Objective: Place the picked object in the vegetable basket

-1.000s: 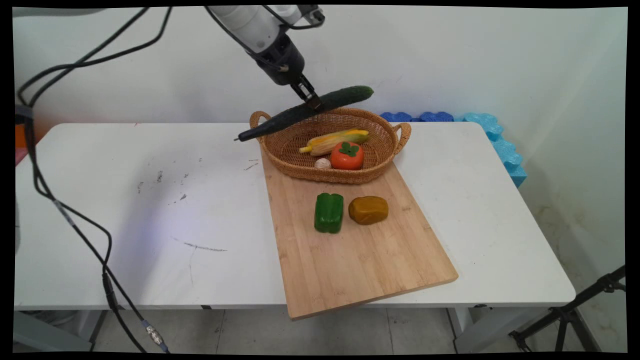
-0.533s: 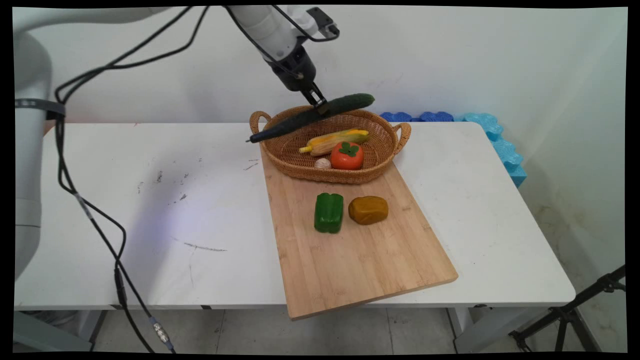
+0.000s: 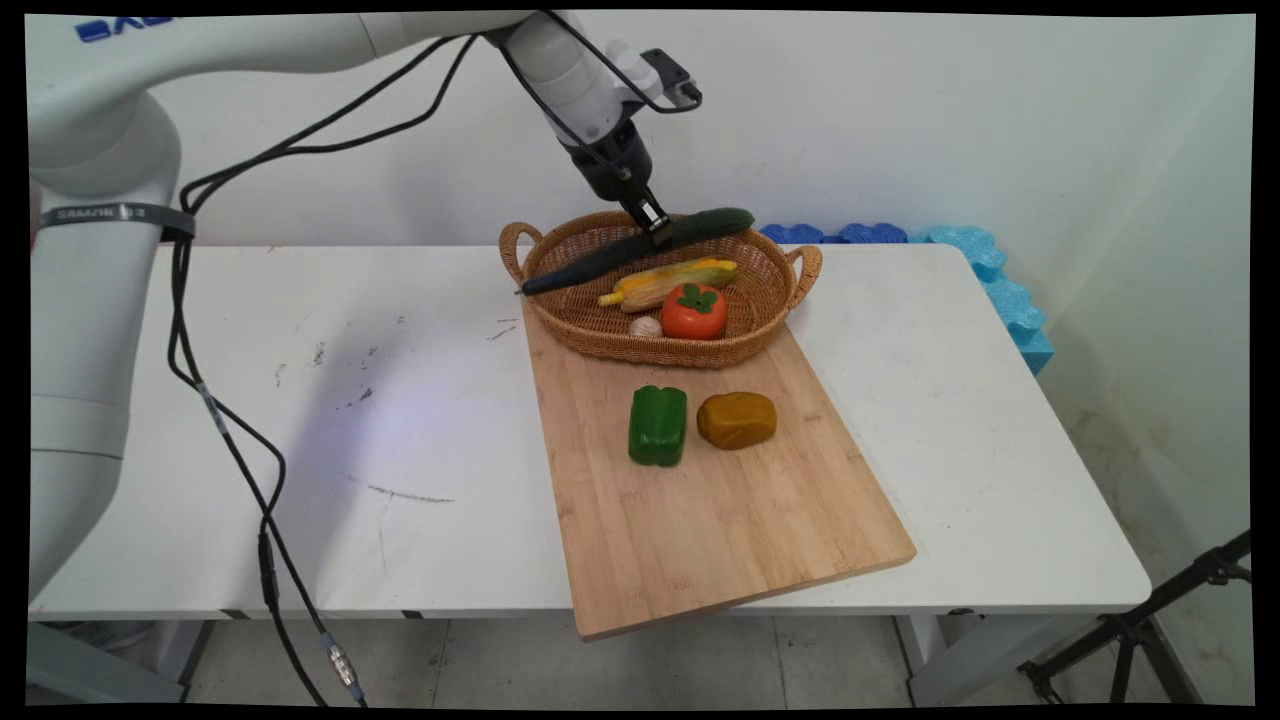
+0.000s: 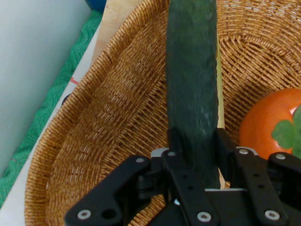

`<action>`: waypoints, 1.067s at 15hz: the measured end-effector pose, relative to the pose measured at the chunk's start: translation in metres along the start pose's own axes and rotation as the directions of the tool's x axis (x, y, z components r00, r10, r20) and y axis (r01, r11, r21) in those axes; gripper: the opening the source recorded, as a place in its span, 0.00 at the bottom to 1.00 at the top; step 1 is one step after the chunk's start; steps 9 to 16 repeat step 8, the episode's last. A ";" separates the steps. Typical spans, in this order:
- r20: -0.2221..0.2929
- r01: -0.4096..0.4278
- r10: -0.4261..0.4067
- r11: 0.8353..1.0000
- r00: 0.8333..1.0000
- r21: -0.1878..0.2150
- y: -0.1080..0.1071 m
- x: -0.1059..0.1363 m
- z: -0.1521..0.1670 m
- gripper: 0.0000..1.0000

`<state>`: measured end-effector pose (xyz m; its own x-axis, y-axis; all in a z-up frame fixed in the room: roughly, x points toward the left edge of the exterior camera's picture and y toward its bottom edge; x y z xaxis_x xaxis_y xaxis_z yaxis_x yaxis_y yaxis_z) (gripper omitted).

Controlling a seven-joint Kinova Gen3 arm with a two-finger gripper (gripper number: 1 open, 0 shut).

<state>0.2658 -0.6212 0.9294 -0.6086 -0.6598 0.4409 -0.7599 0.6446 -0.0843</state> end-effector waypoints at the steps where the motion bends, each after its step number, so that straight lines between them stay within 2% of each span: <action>1: 0.003 0.000 0.000 1.000 1.000 -0.001 0.000 0.001 0.004 0.00; 2: 0.004 0.000 0.000 1.000 1.000 -0.002 0.000 0.002 0.006 1.00; 16: -0.007 0.014 -0.014 1.000 1.000 -0.008 0.004 0.008 0.011 1.00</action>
